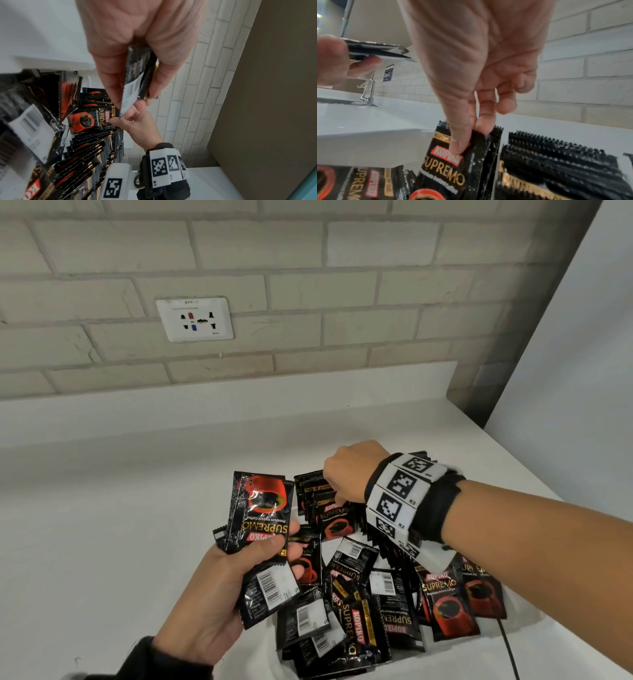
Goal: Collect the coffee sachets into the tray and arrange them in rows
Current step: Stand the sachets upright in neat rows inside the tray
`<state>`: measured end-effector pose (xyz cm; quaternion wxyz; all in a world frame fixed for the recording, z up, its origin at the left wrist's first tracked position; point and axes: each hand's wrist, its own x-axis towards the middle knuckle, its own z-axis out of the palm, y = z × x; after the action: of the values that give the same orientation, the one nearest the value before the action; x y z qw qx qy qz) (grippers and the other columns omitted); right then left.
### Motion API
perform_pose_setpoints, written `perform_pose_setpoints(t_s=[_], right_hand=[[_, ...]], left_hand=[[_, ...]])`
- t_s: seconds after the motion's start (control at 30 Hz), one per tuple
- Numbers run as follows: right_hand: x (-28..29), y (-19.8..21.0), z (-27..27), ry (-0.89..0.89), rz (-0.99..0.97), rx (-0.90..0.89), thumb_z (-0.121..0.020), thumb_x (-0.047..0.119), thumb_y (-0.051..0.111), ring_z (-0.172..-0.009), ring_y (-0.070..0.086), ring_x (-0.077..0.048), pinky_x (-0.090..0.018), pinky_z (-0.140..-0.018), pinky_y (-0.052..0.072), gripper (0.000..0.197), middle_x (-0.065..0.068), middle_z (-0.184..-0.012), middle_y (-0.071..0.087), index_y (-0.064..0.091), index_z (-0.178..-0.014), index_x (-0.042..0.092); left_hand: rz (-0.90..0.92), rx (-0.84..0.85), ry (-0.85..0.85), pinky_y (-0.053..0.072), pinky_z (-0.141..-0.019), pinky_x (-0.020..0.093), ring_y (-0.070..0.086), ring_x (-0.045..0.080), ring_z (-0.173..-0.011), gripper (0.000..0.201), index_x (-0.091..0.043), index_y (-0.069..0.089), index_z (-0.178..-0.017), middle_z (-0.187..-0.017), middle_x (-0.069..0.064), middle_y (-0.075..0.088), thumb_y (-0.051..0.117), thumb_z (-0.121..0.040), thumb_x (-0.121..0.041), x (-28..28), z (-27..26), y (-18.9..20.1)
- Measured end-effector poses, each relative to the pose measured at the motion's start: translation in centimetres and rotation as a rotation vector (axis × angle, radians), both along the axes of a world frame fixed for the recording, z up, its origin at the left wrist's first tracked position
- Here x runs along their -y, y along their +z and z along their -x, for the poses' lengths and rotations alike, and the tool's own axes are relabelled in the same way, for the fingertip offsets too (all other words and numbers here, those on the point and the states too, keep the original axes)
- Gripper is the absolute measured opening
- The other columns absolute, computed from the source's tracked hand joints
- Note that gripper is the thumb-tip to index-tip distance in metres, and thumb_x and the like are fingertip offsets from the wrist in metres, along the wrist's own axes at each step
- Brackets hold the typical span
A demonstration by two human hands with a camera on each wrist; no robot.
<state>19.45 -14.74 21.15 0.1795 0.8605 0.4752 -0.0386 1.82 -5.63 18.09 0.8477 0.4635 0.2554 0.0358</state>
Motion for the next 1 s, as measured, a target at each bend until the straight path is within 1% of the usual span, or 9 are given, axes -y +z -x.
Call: perform_pose_setpoints(t_s=[0.1, 0.17, 0.27, 0.5, 0.57, 0.7, 0.8, 0.87, 1.0], right_hand=[[-0.1, 0.2, 0.0, -0.006, -0.016, 0.037, -0.084, 0.036, 0.065, -0.066, 0.048, -0.017, -0.023, -0.047, 0.028, 0.026, 0.004, -0.065, 0.043, 0.048, -0.077, 0.017], [-0.1, 0.3, -0.1, -0.008, -0.032, 0.034, -0.082, 0.039, 0.066, -0.069, 0.049, -0.016, -0.025, -0.052, 0.033, 0.029, 0.004, -0.07, 0.046, 0.047, -0.08, 0.018], [0.2, 0.7, 0.0, -0.019, -0.05, -0.004, -0.08, 0.043, 0.067, -0.073, 0.049, -0.016, -0.024, -0.05, 0.031, 0.035, 0.006, -0.071, 0.043, 0.041, -0.086, 0.019], [3.0, 2.3, 1.1, -0.122, -0.277, -0.183, -0.085, 0.044, 0.058, -0.07, 0.05, -0.011, -0.021, -0.054, 0.031, 0.024, 0.007, -0.08, 0.057, 0.053, -0.085, 0.021], [4.5, 2.6, 2.1, -0.188, -0.409, -0.318, -0.088, 0.048, 0.052, -0.07, 0.051, -0.008, -0.018, -0.055, 0.032, 0.026, 0.008, -0.079, 0.057, 0.055, -0.084, 0.022], [6.9, 1.7, 5.0, -0.351, -0.597, -0.767, -0.083, 0.054, 0.051, -0.063, 0.051, -0.001, -0.011, -0.052, 0.037, 0.03, 0.009, -0.077, 0.058, 0.056, -0.087, 0.025], [8.0, -0.2, 6.4, -0.502, -0.833, -1.032, -0.081, 0.038, 0.064, -0.053, 0.051, 0.0, -0.014, -0.046, 0.039, 0.021, 0.009, -0.064, 0.059, 0.054, -0.081, 0.02], [8.7, -1.1, 6.7, -0.61, -1.008, -1.16, -0.081, 0.024, 0.067, -0.05, 0.053, -0.003, -0.016, -0.043, 0.04, 0.019, 0.006, -0.054, 0.06, 0.052, -0.079, 0.013], [9.9, -1.6, 7.0, -0.71, -1.164, -1.293, -0.081, 0.013, 0.067, -0.054, 0.058, -0.007, -0.015, -0.042, 0.043, 0.017, -0.003, -0.065, 0.064, 0.051, -0.077, 0.01]], left_hand=[[0.012, 0.007, -0.007, 0.058, -0.056, 0.033, 0.065, 0.024, -0.054, 0.023, 0.0, 0.075, -0.079, -0.073, 0.021, 0.068, 0.065, -0.059, -0.004, 0.1, 0.0, -0.1], [0.013, 0.006, -0.004, 0.057, -0.058, 0.035, 0.066, 0.023, -0.055, 0.02, 0.0, 0.075, -0.078, -0.075, 0.02, 0.069, 0.062, -0.063, -0.003, 0.1, -0.1, -0.2], [0.024, 0.005, -0.007, 0.057, -0.059, 0.035, 0.066, 0.023, -0.056, 0.019, -0.001, 0.076, -0.077, -0.075, 0.019, 0.07, 0.062, -0.064, -0.002, 0.2, -0.2, -0.2], [0.02, 0.015, -0.07, 0.058, -0.058, 0.032, 0.064, 0.027, -0.057, 0.022, 0.003, 0.074, -0.083, -0.074, 0.023, 0.067, 0.063, -0.063, -0.002, 1.4, -0.7, -0.5], [0.027, 0.033, -0.077, 0.058, -0.057, 0.032, 0.064, 0.026, -0.056, 0.02, 0.003, 0.074, -0.08, -0.073, 0.024, 0.067, 0.063, -0.063, 0.0, 2.0, -0.9, -0.3], [-0.028, 0.051, -0.101, 0.058, -0.056, 0.032, 0.066, 0.026, -0.059, 0.02, 0.002, 0.073, -0.08, -0.076, 0.024, 0.068, 0.066, -0.06, 0.003, 3.3, -1.5, -0.1], [-0.1, 0.047, -0.141, 0.057, -0.053, 0.031, 0.067, 0.025, -0.059, 0.027, 0.003, 0.069, -0.085, -0.076, 0.023, 0.069, 0.068, -0.058, 0.0, 4.6, -1.8, -0.1], [-0.133, 0.055, -0.158, 0.056, -0.053, 0.03, 0.067, 0.025, -0.06, 0.033, 0.003, 0.067, -0.091, -0.076, 0.021, 0.069, 0.07, -0.06, -0.009, 5.3, -1.8, -0.1], [-0.079, 0.023, -0.14, 0.058, -0.053, 0.032, 0.068, 0.028, -0.06, 0.046, -0.003, 0.066, -0.098, -0.083, 0.022, 0.071, 0.06, -0.068, -0.037, 5.7, -1.6, 0.3]])
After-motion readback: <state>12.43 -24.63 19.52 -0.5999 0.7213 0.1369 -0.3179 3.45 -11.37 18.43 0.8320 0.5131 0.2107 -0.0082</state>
